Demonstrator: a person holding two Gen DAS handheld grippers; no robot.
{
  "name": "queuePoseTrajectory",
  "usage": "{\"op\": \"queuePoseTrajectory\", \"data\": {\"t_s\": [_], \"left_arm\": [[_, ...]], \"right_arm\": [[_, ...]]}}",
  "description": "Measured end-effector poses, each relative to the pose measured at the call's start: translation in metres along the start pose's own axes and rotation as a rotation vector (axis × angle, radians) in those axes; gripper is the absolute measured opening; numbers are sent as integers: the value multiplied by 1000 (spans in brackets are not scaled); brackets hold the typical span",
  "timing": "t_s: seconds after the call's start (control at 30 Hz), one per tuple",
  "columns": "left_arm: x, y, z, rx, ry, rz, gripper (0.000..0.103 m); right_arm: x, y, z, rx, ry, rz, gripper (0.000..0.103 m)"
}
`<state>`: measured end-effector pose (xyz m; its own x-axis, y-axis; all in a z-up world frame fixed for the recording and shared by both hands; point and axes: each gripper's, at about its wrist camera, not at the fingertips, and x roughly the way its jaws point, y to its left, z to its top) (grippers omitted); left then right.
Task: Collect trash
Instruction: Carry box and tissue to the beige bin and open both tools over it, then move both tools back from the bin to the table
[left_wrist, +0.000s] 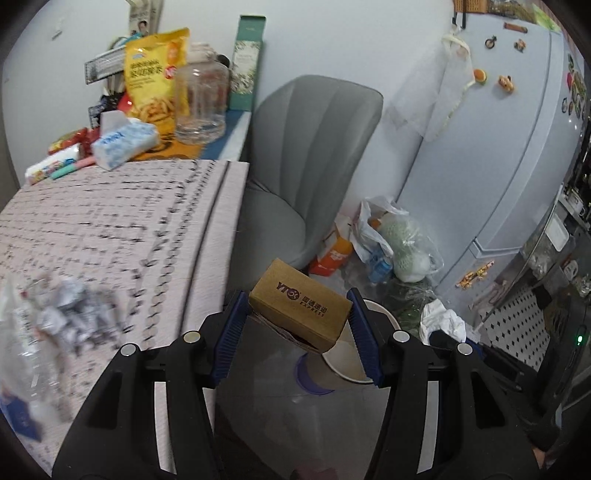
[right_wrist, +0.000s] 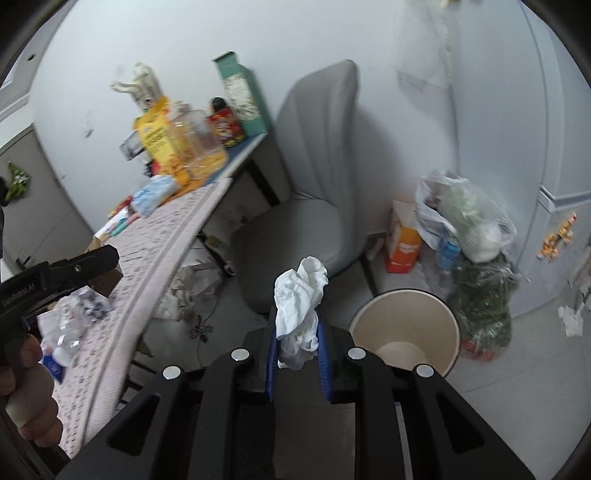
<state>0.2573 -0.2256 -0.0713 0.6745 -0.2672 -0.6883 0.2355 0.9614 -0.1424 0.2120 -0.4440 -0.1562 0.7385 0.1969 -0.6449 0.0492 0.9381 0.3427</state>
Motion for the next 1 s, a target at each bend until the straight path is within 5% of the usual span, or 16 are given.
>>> {"op": "queuePoseTrajectory", "data": {"t_s": [0.57,0.7,1.0], "left_arm": [[134,-42,26,-33,136,-96,56],[159,-58,26,-24,178,-134,56],[200,-101,12,21,277,-256,56]], "right_arm": [[83,-102,21,91,8,-164,27],[105,-130,30,143,35,-141,59],[77,-168,15,226,19,-181,71]]}}
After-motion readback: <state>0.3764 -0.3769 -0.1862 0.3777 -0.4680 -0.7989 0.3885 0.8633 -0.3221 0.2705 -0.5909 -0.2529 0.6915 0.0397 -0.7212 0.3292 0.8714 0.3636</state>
